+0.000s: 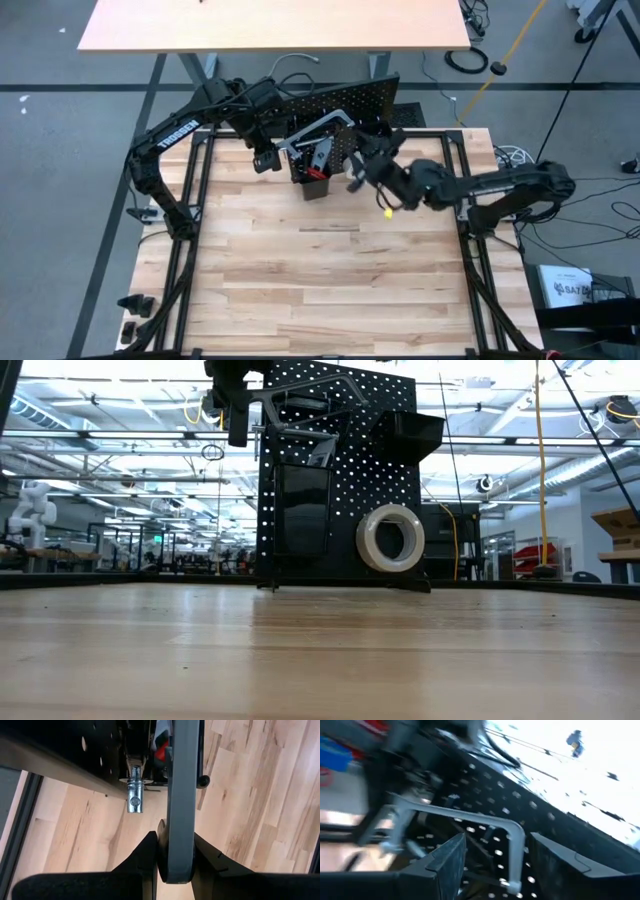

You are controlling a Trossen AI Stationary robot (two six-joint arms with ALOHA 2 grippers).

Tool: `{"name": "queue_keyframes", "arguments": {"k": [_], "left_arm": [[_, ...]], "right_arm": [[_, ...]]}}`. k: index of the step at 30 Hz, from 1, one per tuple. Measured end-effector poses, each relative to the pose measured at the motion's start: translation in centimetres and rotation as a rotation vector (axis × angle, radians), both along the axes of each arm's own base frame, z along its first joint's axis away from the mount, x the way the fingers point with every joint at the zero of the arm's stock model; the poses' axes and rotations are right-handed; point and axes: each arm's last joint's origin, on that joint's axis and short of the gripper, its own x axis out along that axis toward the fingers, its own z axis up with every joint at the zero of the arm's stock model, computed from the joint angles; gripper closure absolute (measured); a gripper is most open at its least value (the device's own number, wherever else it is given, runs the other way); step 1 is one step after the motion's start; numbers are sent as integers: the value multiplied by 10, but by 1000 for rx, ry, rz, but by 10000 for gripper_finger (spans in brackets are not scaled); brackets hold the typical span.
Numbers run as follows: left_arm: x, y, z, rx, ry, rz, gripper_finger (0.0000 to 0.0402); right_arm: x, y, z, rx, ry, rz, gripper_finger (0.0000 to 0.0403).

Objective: Hang tools onto peg board
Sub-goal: Hang the hacksaw on the pegboard

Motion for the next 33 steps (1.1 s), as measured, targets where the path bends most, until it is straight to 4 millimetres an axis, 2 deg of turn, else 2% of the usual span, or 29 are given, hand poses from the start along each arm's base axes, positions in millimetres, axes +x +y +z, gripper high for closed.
{"name": "queue_keyframes", "arguments": {"k": [5, 9, 14, 19, 23, 31, 33], "left_arm": [[0, 0, 0, 0, 0, 0, 335], [0, 0, 0, 0, 1, 0, 335], [0, 0, 0, 0, 0, -1, 335], [0, 0, 0, -1, 2, -1, 335], [0, 0, 0, 0, 2, -1, 335], [-1, 0, 0, 0, 6, -3, 335], [-1, 0, 0, -1, 7, -3, 335]], "right_arm": [[11, -34, -6, 68, -46, -114, 195], [20, -50, -7, 100, -59, -158, 195], [36, -58, -13, 108, -5, -173, 195], [42, -59, -15, 126, -11, -175, 204], [40, -61, -14, 135, -31, -180, 242], [39, -64, -14, 141, -27, -192, 358], [39, -64, -15, 141, -20, -194, 368]]}}
